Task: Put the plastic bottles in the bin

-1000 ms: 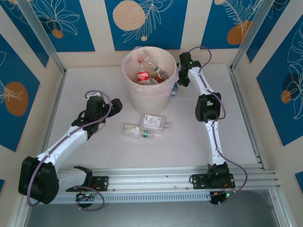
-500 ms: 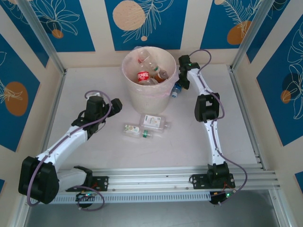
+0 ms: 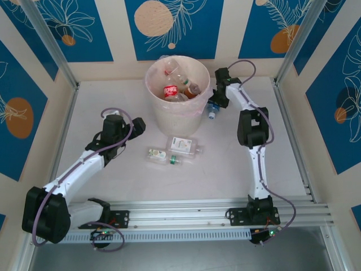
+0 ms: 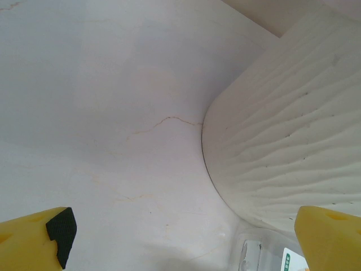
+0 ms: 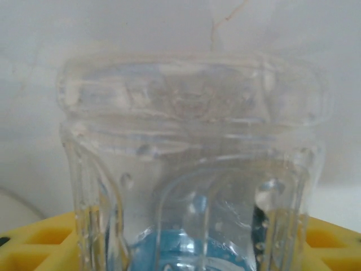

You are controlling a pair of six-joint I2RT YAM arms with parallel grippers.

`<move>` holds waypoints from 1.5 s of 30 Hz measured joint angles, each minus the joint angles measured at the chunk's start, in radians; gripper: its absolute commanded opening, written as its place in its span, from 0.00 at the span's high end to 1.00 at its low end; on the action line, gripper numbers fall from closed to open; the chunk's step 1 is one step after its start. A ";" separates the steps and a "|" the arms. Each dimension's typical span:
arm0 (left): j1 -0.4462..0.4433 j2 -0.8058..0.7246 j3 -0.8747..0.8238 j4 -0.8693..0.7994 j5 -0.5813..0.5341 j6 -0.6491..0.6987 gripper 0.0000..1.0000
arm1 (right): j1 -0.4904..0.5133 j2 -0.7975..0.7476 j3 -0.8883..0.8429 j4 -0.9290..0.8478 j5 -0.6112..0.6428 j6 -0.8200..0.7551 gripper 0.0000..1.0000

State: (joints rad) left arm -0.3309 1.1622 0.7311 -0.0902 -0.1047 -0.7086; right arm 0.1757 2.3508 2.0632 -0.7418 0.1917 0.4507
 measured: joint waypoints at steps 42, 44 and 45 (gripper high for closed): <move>0.001 0.017 -0.056 0.088 0.145 0.071 0.00 | 0.315 -0.525 -0.115 0.386 0.079 -0.337 0.13; 0.001 0.017 -0.055 0.066 0.132 0.063 0.00 | 0.332 -0.515 -0.115 0.335 0.082 -0.333 0.10; 0.001 0.017 -0.053 0.047 0.121 0.057 0.00 | 0.341 -0.517 -0.116 0.316 0.081 -0.330 0.08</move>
State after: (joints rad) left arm -0.3302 1.1793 0.6777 -0.0437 0.0162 -0.6518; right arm 0.5167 1.8343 1.9469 -0.4255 0.2729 0.1211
